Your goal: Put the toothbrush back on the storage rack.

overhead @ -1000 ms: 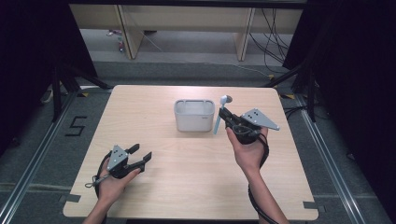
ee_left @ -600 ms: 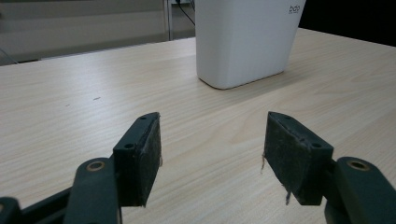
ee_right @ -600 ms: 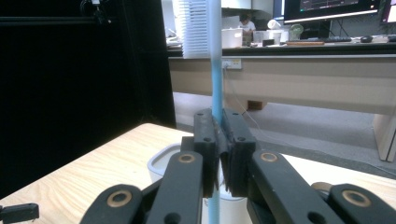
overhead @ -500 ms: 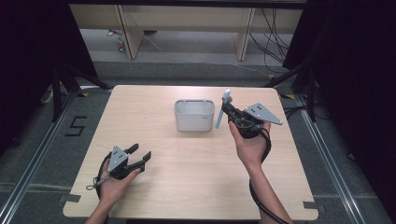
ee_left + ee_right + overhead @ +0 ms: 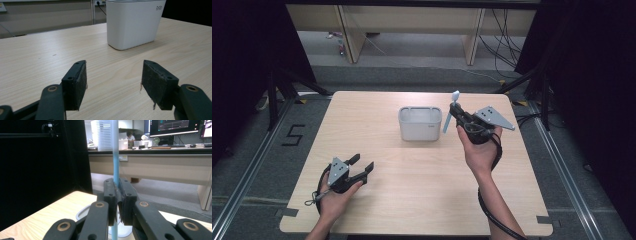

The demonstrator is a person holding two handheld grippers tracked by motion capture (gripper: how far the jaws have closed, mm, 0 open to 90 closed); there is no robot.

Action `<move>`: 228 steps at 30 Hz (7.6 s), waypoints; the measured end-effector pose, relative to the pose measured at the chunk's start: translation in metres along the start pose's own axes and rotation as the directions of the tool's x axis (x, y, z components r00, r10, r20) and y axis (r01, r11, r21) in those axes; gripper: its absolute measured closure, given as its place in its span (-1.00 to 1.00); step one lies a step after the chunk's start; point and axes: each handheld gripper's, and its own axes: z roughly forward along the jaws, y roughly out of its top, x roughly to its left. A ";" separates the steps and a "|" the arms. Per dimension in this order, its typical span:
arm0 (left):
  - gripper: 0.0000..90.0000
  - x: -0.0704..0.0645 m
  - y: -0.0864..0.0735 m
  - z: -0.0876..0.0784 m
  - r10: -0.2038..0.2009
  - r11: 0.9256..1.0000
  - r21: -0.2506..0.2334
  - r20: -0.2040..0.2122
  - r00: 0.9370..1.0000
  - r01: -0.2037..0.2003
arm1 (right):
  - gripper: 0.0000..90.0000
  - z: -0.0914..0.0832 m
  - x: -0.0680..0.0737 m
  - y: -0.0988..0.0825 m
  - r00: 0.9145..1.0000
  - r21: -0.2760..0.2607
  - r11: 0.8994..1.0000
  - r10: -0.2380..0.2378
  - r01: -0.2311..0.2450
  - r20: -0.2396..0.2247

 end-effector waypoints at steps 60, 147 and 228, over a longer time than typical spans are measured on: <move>-0.18 0.000 0.000 0.000 -0.012 1.000 0.004 0.004 1.000 0.012 | 0.91 0.038 -0.006 0.022 0.999 -0.034 0.999 0.000 0.002 0.049; -0.18 0.002 0.000 0.000 -0.026 1.000 0.000 0.009 1.000 0.026 | 0.88 0.073 -0.013 -0.014 0.996 0.040 0.998 0.038 -0.042 0.086; -0.18 0.000 -0.001 0.001 -0.034 0.999 -0.018 0.015 0.999 0.034 | 0.84 0.081 -0.013 -0.067 0.993 0.147 0.986 0.067 -0.081 0.099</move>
